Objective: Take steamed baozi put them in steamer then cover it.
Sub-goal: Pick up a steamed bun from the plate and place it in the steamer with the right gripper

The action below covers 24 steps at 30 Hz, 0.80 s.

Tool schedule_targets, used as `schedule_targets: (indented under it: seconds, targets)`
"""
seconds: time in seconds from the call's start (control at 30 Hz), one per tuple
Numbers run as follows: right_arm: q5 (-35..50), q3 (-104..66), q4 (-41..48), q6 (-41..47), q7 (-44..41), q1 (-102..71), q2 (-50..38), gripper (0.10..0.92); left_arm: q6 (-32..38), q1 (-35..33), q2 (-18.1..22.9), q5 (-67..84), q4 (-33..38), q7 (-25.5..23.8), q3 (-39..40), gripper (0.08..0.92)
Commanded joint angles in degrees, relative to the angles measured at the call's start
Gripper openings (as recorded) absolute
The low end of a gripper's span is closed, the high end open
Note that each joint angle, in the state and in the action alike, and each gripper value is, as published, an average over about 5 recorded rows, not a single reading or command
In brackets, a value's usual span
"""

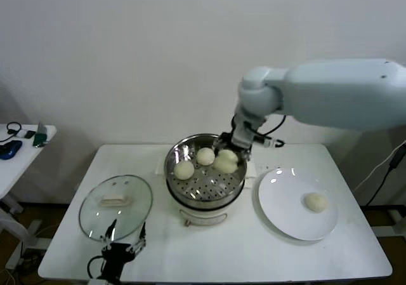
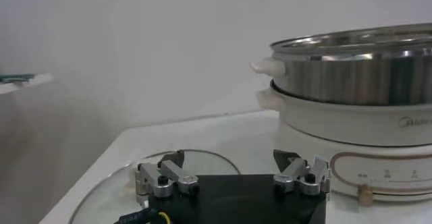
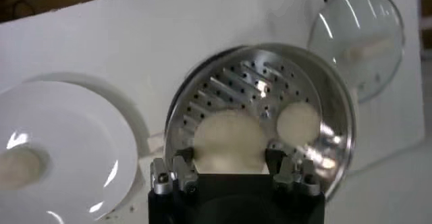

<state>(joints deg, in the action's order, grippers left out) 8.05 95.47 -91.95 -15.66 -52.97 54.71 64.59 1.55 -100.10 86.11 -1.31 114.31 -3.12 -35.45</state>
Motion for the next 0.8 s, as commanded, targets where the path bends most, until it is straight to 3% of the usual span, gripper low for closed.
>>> schedule_targets:
  seconds: [0.03, 0.53, 0.67, 0.8]
  targets:
    - [-14.65, -0.63, 0.40, -0.93, 5.01, -11.34, 6.31, 0.696, 0.07, -0.01, -0.17, 0.04, -0.33, 0.03, -0.06, 0.823]
    - [-18.69, -2.66, 8.80, -0.42, 8.06, -18.50, 7.67, 0.696, 0.15, 0.20, -0.22, 0.31, -0.74, 0.22, -0.20, 0.823]
    - [-17.11, -2.92, 9.04, -1.99, 7.91, -16.54, 7.47, 0.706, 0.11, 0.13, -0.21, 0.30, -0.58, 0.23, -0.22, 0.823]
    - [-11.61, -2.52, 9.33, -4.87, 5.88, -11.59, 5.98, 0.773, 0.04, -0.02, -0.15, 0.27, -0.23, 0.19, -0.11, 0.823]
